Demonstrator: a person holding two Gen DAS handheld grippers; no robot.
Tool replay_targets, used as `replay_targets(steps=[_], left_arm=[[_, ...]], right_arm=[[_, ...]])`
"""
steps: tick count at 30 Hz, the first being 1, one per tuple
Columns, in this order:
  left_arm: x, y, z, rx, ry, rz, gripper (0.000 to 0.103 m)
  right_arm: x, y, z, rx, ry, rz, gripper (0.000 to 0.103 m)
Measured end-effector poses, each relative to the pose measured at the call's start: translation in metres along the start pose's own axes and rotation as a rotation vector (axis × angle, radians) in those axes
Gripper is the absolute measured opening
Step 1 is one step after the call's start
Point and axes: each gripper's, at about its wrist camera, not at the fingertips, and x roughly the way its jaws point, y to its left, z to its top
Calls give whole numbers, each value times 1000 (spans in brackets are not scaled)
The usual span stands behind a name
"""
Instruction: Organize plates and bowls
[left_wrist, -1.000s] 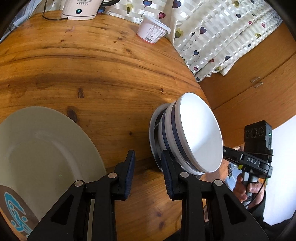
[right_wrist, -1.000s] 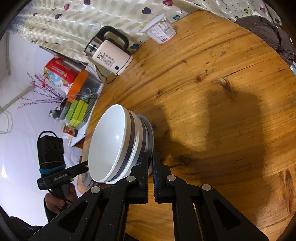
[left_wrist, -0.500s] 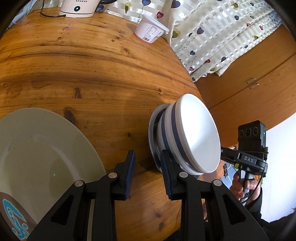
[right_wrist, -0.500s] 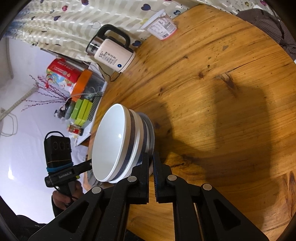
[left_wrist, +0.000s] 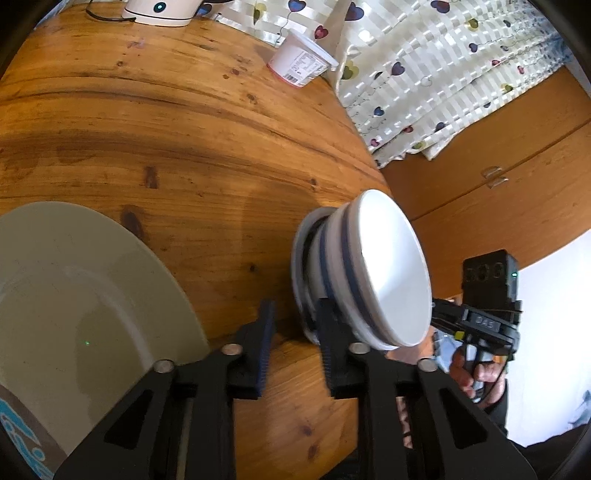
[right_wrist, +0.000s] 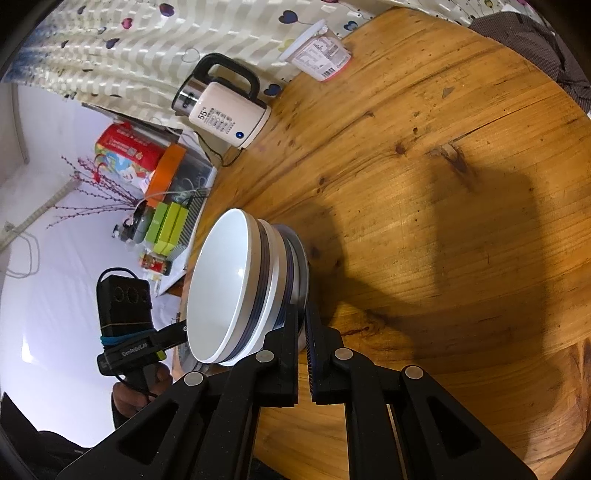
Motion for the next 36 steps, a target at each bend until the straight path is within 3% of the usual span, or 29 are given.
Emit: replay_targets(steps=[1,36], left_arm=[[0,0,0,3,-1,-8,10],[-1,3,0,16,-19,-11,10]], right_arm=[[0,0,0,1,0,3,7],[0,3,1,-13,-3,7,6]])
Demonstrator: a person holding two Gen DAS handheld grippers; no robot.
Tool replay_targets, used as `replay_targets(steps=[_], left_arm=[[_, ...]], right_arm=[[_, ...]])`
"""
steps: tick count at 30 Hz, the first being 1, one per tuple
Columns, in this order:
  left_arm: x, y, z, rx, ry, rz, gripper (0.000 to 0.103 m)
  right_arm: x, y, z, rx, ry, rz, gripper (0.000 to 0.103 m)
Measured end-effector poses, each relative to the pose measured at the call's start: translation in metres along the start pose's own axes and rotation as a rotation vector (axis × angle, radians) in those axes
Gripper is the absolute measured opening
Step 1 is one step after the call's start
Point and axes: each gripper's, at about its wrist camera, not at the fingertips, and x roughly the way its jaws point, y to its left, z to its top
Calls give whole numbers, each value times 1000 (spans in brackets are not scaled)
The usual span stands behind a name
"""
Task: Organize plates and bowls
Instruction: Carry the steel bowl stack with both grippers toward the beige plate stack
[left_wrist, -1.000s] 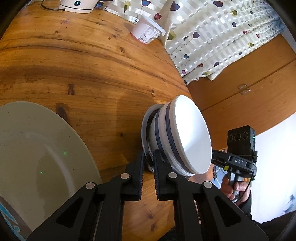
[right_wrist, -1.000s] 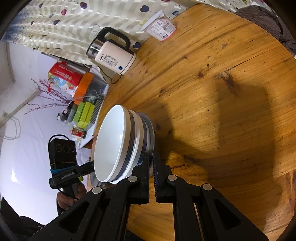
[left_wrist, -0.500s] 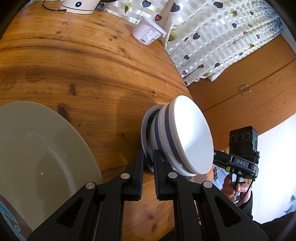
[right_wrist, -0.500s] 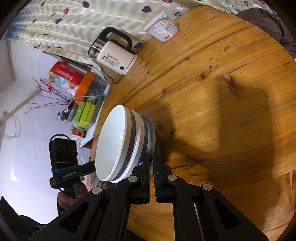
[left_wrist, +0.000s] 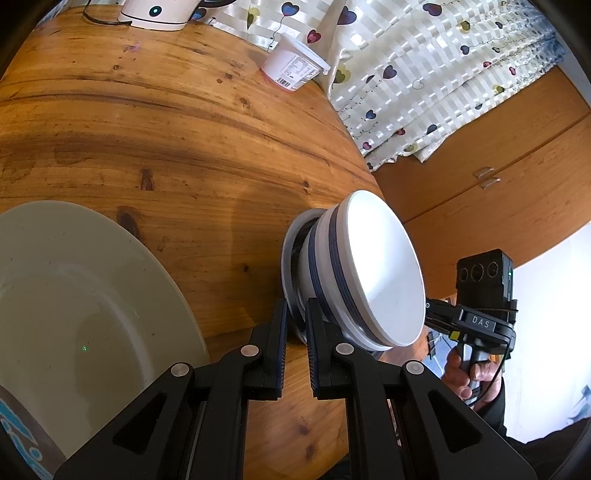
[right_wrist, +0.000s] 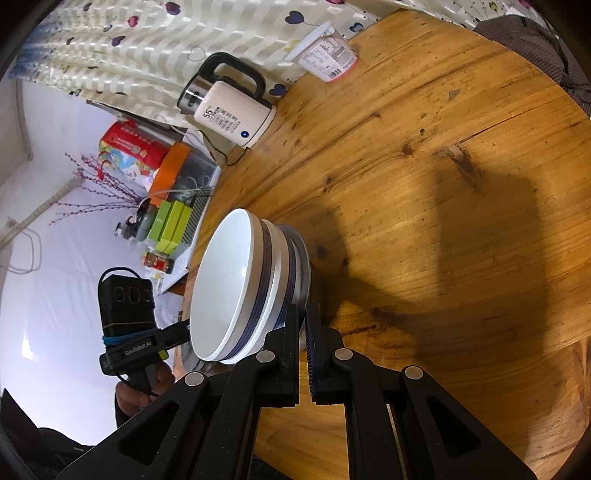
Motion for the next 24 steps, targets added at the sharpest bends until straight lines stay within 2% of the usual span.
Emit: replay_targets(steps=[8,13,24], left_arm=[[0,1,1,1,5,-5,10],[0,3,2,-4,8,-12,10],[-1,1,1,11,-1,-8,9]], right_arm=[[4,-16,7,36,50,85,7],[8,-19,15,4,85,123,7],[7,-19,12,1,56,138,6]])
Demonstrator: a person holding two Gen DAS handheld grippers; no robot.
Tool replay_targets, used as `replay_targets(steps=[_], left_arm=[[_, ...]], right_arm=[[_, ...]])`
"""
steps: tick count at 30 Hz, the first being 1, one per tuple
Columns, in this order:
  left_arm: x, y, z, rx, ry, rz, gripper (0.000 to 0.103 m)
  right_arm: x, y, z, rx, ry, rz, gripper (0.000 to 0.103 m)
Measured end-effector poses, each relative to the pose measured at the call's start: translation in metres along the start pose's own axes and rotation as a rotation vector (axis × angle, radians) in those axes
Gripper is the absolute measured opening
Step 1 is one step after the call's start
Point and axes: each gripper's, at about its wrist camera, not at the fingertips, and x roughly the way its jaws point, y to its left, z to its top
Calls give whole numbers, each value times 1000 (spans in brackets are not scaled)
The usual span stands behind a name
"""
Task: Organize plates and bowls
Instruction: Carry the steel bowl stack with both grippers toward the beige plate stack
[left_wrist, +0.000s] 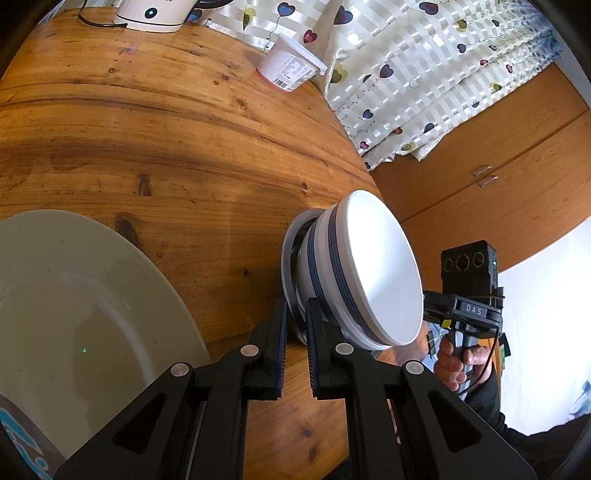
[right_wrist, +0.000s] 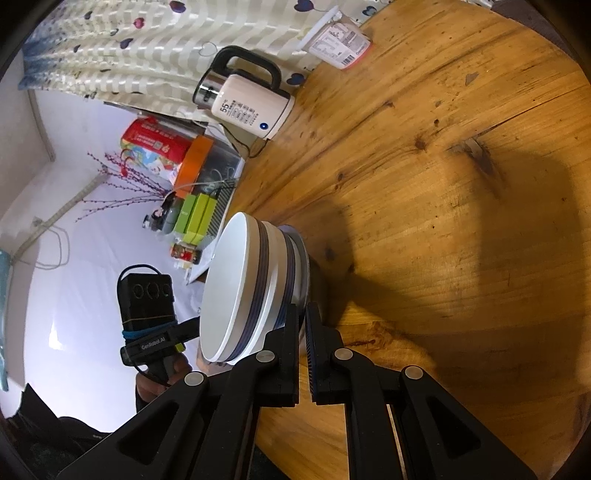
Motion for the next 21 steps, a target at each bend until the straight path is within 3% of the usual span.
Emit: replay_targets(steps=[21], left_arm=[[-16,-4,-1,-1,-29,7,8]], right_arm=[[-2,14,5,-35,-11,0,6]])
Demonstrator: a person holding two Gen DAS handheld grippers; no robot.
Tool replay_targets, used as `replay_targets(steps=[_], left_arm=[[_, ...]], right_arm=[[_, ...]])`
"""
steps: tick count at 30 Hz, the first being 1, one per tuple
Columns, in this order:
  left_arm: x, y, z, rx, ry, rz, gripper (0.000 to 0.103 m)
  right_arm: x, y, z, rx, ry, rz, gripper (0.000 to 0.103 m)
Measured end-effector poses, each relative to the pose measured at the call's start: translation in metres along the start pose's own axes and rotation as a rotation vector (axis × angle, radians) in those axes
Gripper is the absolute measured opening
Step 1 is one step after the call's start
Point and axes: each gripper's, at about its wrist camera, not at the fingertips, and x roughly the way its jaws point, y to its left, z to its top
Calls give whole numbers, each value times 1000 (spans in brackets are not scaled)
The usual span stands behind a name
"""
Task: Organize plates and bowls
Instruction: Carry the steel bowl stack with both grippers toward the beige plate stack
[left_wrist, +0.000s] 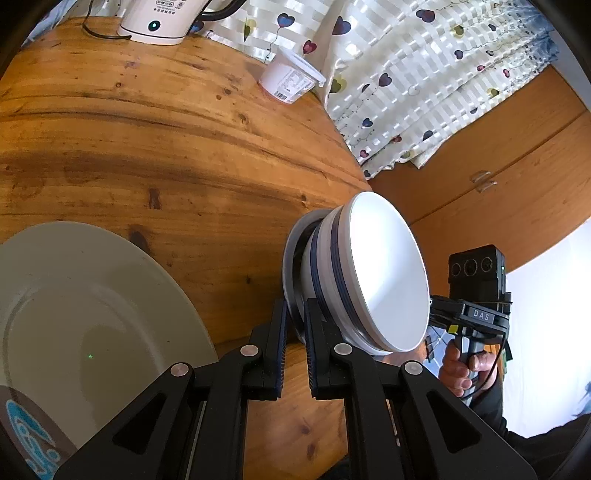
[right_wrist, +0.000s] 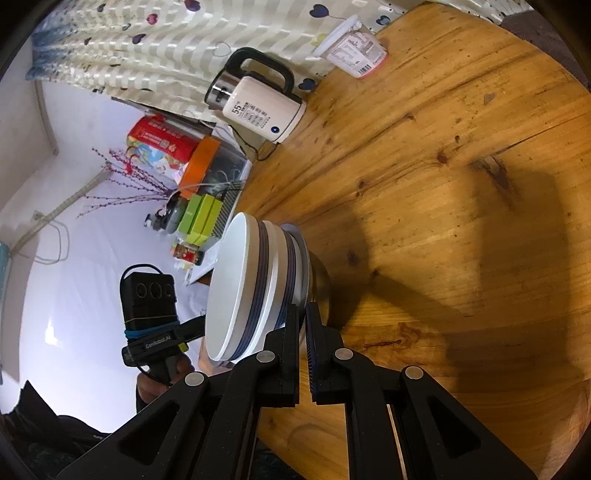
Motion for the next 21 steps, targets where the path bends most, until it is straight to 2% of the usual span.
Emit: replay_targets(steps=[21], left_arm=[[9,8,1,-38,22,13,8]], right_arm=[[9,-10,-3,25,51,-30,7]])
